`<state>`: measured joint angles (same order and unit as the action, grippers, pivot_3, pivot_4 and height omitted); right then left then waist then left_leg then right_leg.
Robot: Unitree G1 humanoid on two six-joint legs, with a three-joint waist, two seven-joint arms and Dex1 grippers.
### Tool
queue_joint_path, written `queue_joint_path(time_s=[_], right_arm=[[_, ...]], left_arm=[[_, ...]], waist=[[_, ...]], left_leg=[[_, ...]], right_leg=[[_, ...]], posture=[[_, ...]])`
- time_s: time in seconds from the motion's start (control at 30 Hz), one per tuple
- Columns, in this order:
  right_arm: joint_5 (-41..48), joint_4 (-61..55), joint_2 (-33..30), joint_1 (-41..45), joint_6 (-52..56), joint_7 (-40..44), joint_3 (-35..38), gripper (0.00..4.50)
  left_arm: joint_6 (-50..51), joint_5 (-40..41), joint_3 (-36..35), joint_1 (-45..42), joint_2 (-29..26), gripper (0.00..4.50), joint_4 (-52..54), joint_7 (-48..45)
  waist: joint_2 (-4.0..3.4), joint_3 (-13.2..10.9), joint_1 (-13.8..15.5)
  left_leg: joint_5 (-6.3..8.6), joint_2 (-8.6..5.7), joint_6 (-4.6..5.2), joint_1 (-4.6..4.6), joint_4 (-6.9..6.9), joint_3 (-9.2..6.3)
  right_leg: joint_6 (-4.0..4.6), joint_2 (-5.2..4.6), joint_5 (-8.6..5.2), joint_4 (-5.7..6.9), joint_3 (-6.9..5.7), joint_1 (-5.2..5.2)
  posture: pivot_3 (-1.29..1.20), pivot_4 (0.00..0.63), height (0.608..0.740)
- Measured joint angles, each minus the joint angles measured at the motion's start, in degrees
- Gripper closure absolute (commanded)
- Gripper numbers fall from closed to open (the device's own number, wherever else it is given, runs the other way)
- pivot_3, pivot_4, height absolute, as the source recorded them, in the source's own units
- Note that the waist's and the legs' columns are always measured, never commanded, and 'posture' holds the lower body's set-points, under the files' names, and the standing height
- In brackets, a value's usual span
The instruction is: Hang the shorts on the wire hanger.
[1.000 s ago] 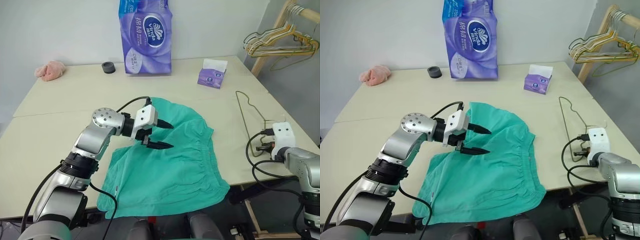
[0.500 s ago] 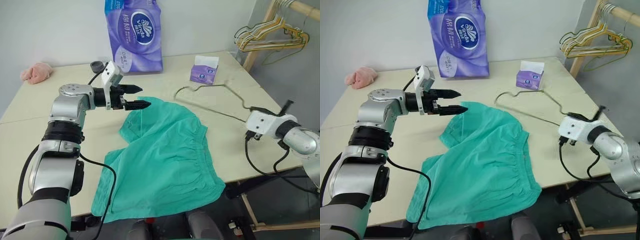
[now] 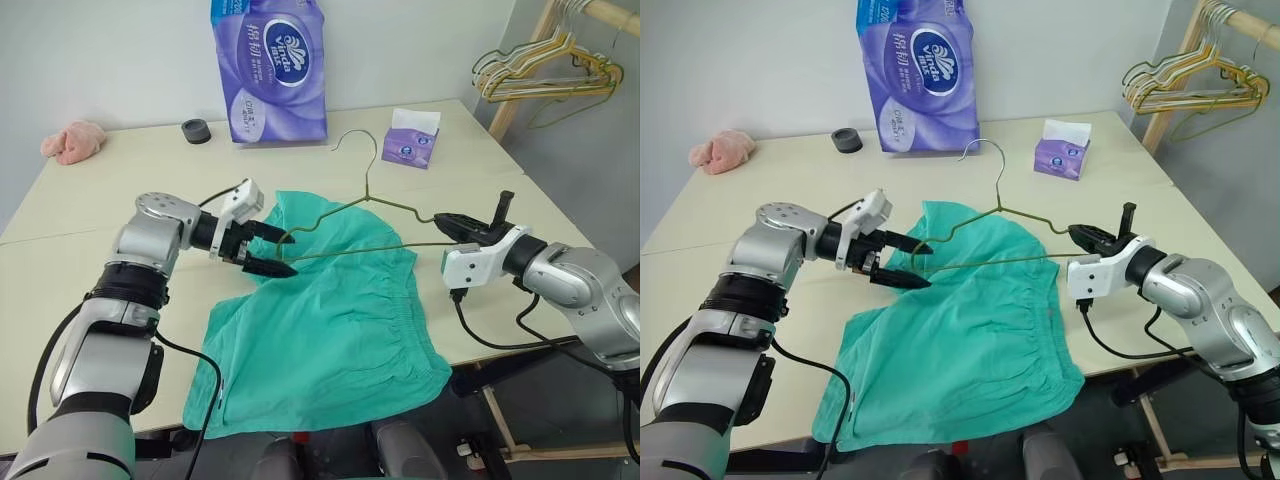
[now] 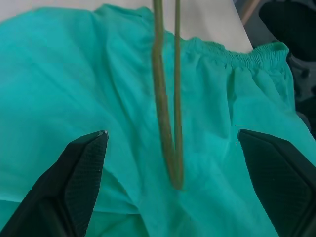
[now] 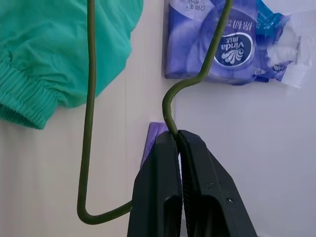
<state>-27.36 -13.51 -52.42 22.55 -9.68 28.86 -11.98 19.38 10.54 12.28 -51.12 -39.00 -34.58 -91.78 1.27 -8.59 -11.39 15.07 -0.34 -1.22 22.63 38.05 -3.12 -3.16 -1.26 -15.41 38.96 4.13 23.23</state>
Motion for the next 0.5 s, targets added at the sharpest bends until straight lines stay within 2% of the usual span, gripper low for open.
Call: queue_joint_path(time_s=[0.07, 0.17, 0.5], right_arm=[[-0.16, 0.02, 0.74, 0.3, -0.02, 0.68, 0.01, 4.5], [-0.28, 0.02, 1.47, 0.44, -0.1, 1.29, 0.02, 4.5], [-0.75, -0.02, 2.49, 0.41, -0.94, 2.17, 0.25, 4.5]], left_arm=[[-0.3, -0.67, 0.39, 0.0, 0.02, 0.04, 0.29, 0.09], [0.1, -0.87, 0.56, 0.01, 1.01, 0.64, 0.33, 1.0], [2.62, -0.42, 0.56, 0.23, 1.71, 3.58, 1.24, 2.31]], waist=[[0.0, 0.0, -0.01], [0.0, 0.0, -0.01], [0.0, 0.0, -0.07]], left_leg=[[0.0, -0.01, 0.0, -0.01, 0.01, 0.0], [0.0, -0.01, 0.0, 0.0, 0.01, -0.01], [0.0, -0.01, 0.0, -0.01, 0.01, -0.07]], right_leg=[[0.0, 0.0, 0.0, 0.01, 0.01, 0.0], [0.0, 0.0, 0.0, 0.01, 0.0, 0.0], [0.01, -0.01, 0.0, 0.04, -0.01, 0.0]], posture=[[-0.23, 0.106, 0.74], [-0.23, 0.107, 0.74], [-0.23, 0.109, 0.74]])
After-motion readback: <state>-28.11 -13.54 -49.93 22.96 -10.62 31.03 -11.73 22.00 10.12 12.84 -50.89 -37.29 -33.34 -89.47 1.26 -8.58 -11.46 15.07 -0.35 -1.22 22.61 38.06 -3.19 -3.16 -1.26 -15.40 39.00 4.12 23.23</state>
